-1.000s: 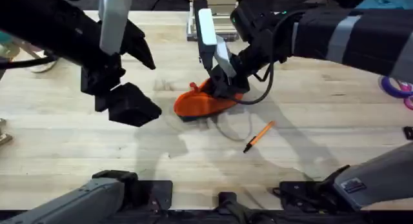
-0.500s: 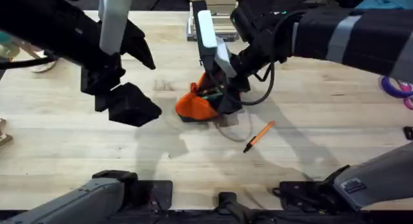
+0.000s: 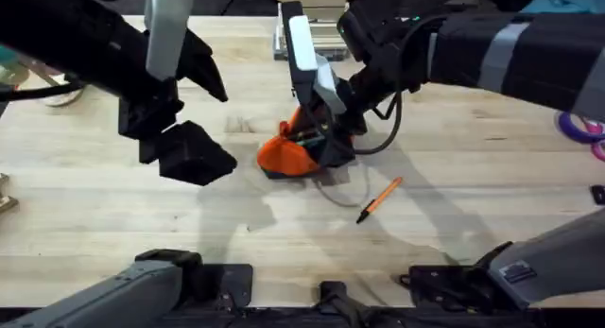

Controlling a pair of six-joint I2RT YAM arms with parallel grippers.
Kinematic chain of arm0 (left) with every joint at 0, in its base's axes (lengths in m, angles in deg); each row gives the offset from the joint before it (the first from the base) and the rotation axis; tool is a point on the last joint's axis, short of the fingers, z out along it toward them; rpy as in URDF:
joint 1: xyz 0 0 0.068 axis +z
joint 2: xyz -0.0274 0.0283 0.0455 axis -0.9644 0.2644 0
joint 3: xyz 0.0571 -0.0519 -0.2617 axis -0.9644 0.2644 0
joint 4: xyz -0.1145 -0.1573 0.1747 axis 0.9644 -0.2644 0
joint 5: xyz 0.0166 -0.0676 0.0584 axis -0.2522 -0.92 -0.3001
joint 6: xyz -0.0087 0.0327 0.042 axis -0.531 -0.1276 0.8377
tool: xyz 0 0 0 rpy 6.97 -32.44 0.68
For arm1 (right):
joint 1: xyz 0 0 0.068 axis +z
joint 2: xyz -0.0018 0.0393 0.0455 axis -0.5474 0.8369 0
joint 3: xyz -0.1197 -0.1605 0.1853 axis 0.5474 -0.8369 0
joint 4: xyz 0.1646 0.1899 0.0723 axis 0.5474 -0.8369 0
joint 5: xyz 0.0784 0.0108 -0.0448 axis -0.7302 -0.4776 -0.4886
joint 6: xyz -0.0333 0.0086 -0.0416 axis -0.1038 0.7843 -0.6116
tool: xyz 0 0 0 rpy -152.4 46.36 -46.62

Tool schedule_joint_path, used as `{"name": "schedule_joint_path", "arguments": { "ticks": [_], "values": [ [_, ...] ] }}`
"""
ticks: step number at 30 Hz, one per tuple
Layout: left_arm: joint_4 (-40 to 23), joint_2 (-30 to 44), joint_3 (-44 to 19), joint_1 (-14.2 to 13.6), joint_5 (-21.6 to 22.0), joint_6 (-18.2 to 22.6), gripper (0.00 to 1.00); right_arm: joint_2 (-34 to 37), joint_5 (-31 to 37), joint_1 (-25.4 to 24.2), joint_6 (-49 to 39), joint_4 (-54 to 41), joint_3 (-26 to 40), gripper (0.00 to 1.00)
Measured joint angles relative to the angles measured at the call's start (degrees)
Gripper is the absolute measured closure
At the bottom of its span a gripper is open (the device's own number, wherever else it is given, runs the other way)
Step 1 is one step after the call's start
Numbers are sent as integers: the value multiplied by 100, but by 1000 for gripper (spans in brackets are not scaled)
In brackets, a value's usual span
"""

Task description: Unzip the bag, pick up the pens from the table one at a time and place them inside, then zip the bag closed.

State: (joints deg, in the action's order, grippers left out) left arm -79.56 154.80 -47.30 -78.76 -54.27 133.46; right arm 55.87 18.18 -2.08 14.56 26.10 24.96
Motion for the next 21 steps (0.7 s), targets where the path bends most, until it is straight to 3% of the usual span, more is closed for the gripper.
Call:
{"name": "schedule_joint_path", "arguments": {
  "ticks": [5, 12, 21],
  "values": [
    [0, 0, 0, 0, 0, 1, 6, -213, 99, 12, 76, -40, 0, 4],
    [0, 0, 0, 0, 0, 1, 6, -1020, 141, 12, 531, -288, 0, 4],
    [0, 2, 0, 0, 0, -1, 6, -1969, 1224, 18, 2569, -343, 2, 4]
  ]
}}
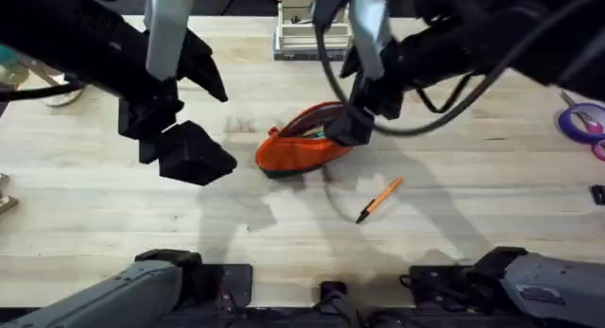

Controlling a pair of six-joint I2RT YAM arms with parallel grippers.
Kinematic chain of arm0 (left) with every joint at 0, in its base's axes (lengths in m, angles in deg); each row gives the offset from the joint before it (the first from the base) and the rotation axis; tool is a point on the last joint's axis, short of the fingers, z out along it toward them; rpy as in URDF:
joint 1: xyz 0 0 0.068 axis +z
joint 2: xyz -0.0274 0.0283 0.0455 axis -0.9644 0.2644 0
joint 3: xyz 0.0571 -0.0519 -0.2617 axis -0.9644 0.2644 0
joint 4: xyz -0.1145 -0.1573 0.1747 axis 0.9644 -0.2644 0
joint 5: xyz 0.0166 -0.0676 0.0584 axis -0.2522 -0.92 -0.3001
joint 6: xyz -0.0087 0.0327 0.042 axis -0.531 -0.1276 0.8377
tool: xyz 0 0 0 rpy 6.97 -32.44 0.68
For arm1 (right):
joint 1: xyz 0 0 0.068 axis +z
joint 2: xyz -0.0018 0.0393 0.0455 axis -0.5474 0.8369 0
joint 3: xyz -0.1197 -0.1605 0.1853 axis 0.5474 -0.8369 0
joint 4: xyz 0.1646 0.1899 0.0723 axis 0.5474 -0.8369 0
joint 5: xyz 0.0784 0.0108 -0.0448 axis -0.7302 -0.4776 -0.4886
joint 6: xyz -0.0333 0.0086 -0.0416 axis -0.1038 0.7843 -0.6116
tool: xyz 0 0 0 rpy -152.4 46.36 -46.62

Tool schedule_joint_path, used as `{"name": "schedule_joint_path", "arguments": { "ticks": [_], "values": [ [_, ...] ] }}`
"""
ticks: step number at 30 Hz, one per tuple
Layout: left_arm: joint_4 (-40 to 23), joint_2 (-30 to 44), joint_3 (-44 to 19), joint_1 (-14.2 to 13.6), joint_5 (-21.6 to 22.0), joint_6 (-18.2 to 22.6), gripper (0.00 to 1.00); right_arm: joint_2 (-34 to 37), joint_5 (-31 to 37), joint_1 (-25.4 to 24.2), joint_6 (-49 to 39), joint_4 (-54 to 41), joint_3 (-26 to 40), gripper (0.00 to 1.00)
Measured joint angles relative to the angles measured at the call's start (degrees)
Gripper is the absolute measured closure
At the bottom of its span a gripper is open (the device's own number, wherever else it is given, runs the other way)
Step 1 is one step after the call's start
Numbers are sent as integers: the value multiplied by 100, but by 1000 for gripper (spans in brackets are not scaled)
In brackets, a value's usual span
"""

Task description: Unzip the bag, pick up the pens from the table one at a time and place them inside, then zip the bag closed.

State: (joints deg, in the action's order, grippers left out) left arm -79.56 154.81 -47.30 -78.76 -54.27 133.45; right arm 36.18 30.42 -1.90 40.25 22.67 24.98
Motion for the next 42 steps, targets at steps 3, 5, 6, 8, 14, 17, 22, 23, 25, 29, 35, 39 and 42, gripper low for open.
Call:
{"name": "schedule_joint_path", "arguments": {
  "ticks": [3, 5, 6, 8, 14, 17, 22, 23, 25, 29, 35, 39, 42],
  "values": [
    [0, 0, 0, 0, 0, 0, 6, -299, 474, 0, 897, -13, 0, 4],
    [0, -2, 0, 0, 0, 2, 6, -485, 695, 0, 1459, -59, -2, 3],
    [0, -2, 0, 0, 0, 0, 6, -567, 783, 0, 1720, -99, -2, 4],
    [0, -2, 0, 0, 0, 0, 6, -726, 952, 0, 2306, -223, 0, 4],
    [0, -1, 0, 0, 1, 2, 6, -949, 1608, 0, 4098, -640, 0, 3],
    [0, -2, 0, 0, 2, 2, 6, -954, 1876, 0, 5261, -684, 0, 3],
    [0, -2, 0, 0, 0, 1, 6, -955, 1970, 0, 5851, -686, 0, 3],
    [0, -2, 0, 0, 0, 0, 6, -954, 1980, 0, 5911, -695, 0, 3],
    [0, -1, 0, 0, 0, 2, 6, -954, 2000, 0, 5995, -763, 0, 3],
    [0, -2, 0, 0, 2, 2, 6, -954, 2015, 0, 6096, -803, 0, 3],
    [0, -2, 0, 0, 0, 0, 7, -956, 2374, 0, 6564, -1259, 0, 3],
    [0, -2, 0, 0, 2, 0, 6, -1063, 2700, 0, 6992, -1650, 0, 5],
    [0, -2, 0, 0, 2, 0, 6, -1265, 2809, 0, 7220, -1846, 0, 5]
  ]
}}
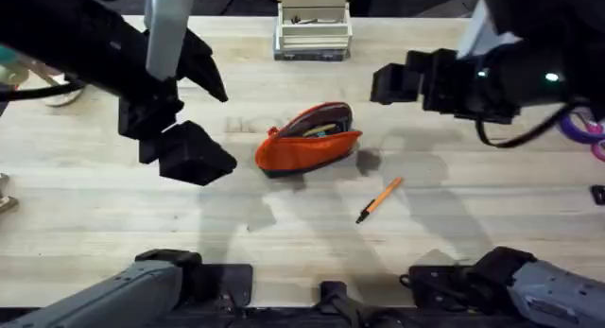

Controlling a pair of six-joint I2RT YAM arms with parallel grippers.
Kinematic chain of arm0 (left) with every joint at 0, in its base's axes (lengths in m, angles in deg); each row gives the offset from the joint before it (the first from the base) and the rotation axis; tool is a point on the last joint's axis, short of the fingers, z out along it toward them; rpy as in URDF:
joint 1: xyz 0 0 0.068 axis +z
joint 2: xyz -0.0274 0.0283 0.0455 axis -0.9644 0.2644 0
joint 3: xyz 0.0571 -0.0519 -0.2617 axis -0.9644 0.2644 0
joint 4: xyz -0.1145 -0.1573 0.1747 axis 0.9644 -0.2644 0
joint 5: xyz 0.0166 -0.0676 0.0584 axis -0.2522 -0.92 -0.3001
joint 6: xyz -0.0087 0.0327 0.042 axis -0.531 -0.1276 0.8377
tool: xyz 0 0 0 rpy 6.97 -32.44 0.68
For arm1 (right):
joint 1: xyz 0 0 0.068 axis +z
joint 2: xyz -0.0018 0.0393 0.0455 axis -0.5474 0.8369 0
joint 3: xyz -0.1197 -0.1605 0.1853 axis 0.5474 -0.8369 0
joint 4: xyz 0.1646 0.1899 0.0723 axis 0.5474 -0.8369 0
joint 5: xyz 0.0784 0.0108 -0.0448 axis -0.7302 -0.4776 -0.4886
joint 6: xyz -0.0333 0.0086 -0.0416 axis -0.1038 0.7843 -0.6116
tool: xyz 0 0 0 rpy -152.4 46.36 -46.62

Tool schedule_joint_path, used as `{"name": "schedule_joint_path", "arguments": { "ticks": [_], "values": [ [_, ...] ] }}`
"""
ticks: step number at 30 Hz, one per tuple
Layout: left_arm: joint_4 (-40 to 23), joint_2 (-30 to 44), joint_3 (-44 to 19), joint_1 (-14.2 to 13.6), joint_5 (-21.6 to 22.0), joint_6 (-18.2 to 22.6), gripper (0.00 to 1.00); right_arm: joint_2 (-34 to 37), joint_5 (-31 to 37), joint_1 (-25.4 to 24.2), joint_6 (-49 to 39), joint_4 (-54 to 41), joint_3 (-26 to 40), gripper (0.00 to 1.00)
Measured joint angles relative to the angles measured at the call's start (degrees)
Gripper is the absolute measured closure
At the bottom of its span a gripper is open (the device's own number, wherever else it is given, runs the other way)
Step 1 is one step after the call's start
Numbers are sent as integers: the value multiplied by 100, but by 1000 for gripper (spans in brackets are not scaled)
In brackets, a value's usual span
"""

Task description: Unzip the bag, pick up the pens from the table one at a time and place them inside, then zip the bag closed.

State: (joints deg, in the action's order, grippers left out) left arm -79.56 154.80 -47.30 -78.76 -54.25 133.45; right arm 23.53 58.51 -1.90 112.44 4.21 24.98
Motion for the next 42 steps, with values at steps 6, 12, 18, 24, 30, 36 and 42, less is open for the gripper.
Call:
{"name": "schedule_joint_path", "arguments": {
  "ticks": [6, 12, 18, 24, 30, 36, 42],
  "values": [
    [0, 0, 0, 0, -1, 2, 6, -458, 100, 0, 407, -84, -154, 5],
    [2, 0, 0, 0, 0, 0, 6, -973, 114, 0, 780, -53, -823, 5],
    [0, 2, 0, 0, 0, 2, 6, -1175, 116, 0, 1334, -34, -1303, 5],
    [0, 0, 0, 0, 0, 2, 6, -1172, 138, 0, 2034, -13, -1787, 5],
    [0, 0, 0, 0, 0, 2, 6, -1172, 182, 0, 2534, 45, -2183, 5],
    [0, 1, 0, 0, 0, 1, 6, -1172, -9, 8, 3187, 442, -2588, 5],
    [0, 2, 0, 0, 0, 0, 6, -948, -105, 169, 3371, 616, -2723, 3]
  ]
}}
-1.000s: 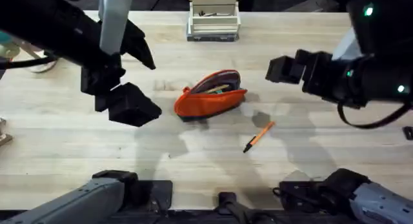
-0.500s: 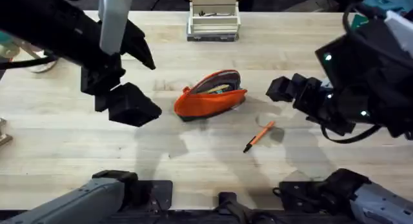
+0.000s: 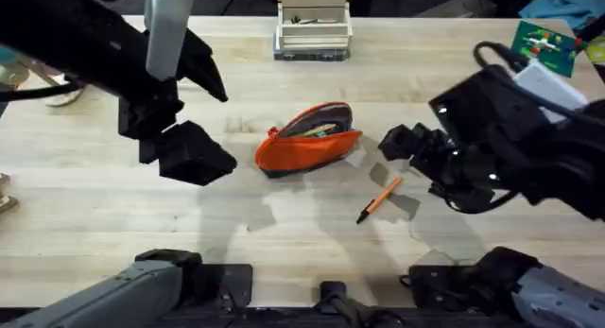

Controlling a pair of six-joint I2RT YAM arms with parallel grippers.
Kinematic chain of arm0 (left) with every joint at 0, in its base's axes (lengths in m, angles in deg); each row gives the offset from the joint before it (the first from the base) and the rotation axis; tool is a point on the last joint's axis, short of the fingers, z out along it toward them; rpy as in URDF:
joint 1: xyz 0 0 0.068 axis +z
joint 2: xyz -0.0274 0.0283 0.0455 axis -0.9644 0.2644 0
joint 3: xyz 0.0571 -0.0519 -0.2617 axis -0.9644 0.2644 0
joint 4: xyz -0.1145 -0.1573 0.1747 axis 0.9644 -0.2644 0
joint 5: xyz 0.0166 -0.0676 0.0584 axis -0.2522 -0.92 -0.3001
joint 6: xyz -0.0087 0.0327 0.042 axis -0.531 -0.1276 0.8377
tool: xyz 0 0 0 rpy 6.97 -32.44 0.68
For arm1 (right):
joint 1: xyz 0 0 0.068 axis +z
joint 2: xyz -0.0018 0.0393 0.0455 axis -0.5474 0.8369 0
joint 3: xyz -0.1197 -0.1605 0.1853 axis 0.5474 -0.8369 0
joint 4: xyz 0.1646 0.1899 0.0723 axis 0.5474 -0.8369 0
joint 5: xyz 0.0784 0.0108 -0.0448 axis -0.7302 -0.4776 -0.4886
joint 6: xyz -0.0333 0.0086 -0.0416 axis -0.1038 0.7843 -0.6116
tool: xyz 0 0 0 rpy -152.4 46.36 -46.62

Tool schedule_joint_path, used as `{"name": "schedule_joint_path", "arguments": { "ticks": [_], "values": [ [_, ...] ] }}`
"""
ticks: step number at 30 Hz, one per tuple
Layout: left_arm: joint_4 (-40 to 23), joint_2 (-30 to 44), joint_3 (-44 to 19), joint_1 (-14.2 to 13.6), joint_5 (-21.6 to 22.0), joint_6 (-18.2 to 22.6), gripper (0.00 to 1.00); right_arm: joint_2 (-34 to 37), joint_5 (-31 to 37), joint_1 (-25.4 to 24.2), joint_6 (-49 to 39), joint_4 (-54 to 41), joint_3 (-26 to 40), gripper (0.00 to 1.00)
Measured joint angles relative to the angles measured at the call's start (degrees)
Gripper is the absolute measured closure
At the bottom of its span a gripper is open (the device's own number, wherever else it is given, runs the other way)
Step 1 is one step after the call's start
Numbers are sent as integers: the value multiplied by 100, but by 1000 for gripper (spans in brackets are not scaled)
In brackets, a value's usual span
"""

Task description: Unzip the bag, pick up the pens from the table one at a time and place them inside, then zip the bag closed.

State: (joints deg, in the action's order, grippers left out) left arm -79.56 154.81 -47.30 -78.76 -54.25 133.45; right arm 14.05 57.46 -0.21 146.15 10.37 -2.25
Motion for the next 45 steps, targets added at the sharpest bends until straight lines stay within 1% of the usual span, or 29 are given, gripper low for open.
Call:
{"name": "schedule_joint_path", "arguments": {
  "ticks": [8, 14, 23, 30, 43, 44, 45],
  "values": [
    [0, -2, 0, 0, -1, 2, 6, 778, -40, 254, 136, 109, -2, 3],
    [0, -2, 0, 0, 0, 2, 6, 1272, -45, 266, 429, 281, -7, 5],
    [0, -2, 0, 0, 0, 2, 7, 1803, -48, 266, 523, 642, -9, 5],
    [0, -2, 0, 0, 0, 2, 6, 1999, -161, 266, 567, 987, -9, 5],
    [0, -2, 0, 0, 0, 2, 6, 2196, -227, 266, 1054, 1012, -1, 7],
    [0, -2, 0, 0, -2, 2, 6, 2208, -216, 266, 1084, 1009, 7, 14],
    [0, -2, 0, 0, 0, 2, 6, 2229, -209, 266, 1106, 986, 15, 55]
  ]
}}
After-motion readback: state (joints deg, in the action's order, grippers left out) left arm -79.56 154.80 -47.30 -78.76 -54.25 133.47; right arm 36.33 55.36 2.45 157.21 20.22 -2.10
